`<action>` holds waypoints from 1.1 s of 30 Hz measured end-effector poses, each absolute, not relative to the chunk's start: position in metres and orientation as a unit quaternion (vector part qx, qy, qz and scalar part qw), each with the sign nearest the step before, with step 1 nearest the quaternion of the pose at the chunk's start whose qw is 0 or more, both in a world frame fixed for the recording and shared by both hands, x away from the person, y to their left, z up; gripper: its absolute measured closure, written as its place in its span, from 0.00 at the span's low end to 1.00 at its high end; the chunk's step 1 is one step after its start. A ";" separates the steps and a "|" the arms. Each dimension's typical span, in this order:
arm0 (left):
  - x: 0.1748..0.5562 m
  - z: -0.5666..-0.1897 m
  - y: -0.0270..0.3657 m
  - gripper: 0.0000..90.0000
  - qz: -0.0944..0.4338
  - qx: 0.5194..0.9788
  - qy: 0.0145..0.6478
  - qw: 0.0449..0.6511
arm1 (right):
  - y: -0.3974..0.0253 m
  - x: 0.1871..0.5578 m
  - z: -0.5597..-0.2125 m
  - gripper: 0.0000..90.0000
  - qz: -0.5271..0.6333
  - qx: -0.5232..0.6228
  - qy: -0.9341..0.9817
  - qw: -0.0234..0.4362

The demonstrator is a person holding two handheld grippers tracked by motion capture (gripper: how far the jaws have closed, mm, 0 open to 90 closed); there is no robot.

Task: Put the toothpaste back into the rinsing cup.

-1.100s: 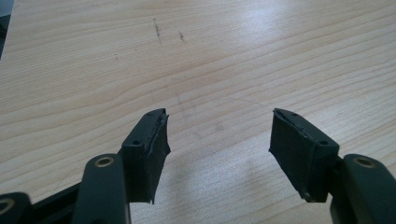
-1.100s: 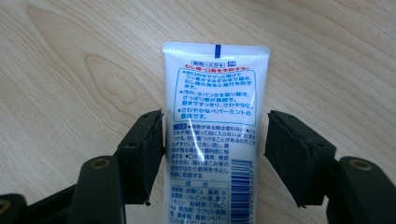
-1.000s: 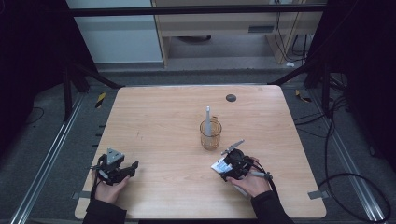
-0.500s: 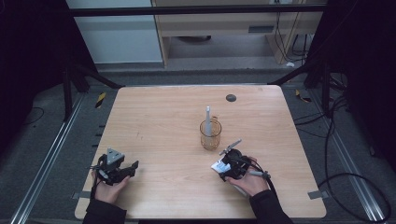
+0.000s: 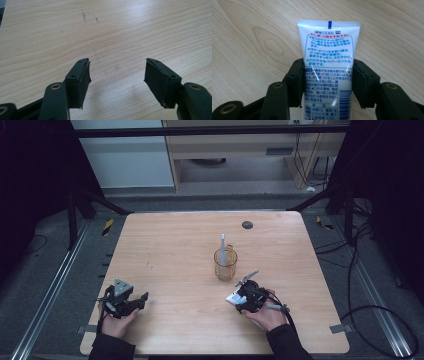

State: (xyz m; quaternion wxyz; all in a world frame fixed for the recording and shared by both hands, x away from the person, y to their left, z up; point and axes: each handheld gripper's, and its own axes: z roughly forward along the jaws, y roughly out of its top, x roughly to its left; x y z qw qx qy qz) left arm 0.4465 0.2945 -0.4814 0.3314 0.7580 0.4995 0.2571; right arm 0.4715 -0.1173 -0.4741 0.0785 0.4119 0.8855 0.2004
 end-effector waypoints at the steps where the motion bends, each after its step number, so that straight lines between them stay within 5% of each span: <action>1: 0.447 -0.481 0.295 0.40 0.257 0.758 0.500 0.331 | -0.118 0.472 -0.474 0.58 0.201 0.410 0.886 0.080; 10: 0.447 -0.481 0.295 0.40 0.257 0.758 0.499 0.331 | -0.122 0.468 -0.466 0.75 0.212 0.412 0.883 0.079; 33: 0.447 -0.481 0.295 0.40 0.257 0.757 0.500 0.332 | -0.155 0.457 -0.414 0.77 0.351 0.424 0.826 0.123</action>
